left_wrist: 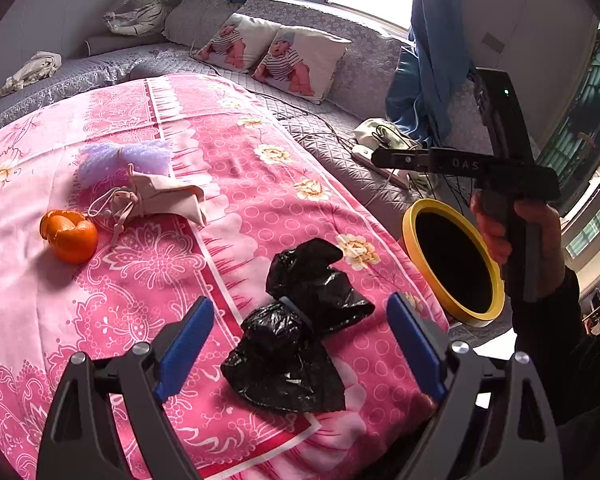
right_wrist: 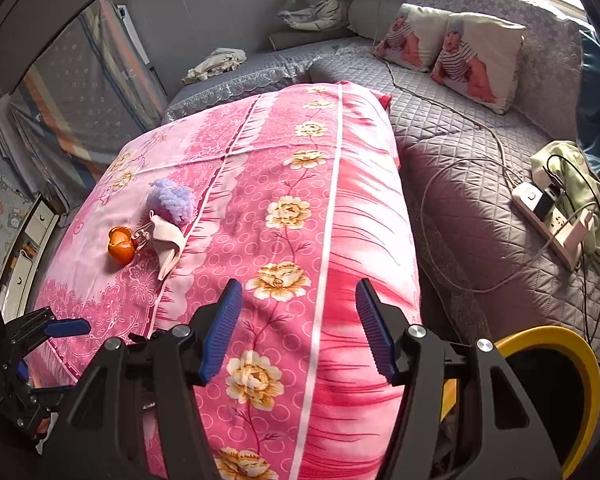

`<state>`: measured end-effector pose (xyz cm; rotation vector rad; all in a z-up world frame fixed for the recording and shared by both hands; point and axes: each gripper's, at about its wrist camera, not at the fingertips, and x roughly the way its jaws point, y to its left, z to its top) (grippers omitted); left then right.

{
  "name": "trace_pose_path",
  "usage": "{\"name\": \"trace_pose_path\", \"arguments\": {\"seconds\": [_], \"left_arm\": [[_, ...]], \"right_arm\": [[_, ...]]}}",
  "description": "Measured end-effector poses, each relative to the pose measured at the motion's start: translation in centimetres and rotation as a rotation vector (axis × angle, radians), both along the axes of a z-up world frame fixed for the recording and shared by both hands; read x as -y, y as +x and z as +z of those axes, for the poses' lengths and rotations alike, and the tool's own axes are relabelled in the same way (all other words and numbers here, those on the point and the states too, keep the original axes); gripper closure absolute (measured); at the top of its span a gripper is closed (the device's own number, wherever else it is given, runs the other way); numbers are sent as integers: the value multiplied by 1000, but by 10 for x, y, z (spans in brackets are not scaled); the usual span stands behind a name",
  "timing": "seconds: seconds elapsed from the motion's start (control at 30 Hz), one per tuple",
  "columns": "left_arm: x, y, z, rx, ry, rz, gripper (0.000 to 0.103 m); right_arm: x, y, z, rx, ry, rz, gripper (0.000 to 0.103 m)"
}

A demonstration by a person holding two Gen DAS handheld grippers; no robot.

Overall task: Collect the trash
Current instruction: 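Move both open tools back over the black bags and beige cloth, then grasp the beige cloth pouch with the right tool while the left tool grasps the black bags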

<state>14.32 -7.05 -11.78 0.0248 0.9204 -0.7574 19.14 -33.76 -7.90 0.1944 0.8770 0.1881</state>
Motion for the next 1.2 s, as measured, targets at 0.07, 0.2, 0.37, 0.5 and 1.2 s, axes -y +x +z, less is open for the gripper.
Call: {"name": "trace_pose_path", "arguments": {"seconds": [0.07, 0.2, 0.37, 0.5, 1.2], "left_arm": [[-3, -2, -6, -7, 4, 0, 18], [-7, -4, -16, -26, -11, -1, 18], [-6, -3, -25, -34, -16, -7, 18], [-6, 1, -30, -51, -27, -1, 18], [5, 7, -33, -52, -13, -15, 19]], "right_arm": [[-18, 11, 0, -1, -12, 47, 47], [-52, 31, -2, -8, -17, 146, 47], [-91, 56, -9, -24, -42, 249, 47], [-115, 75, -19, -59, -56, 313, 47], [-179, 125, -61, -165, -123, 446, 49]]}}
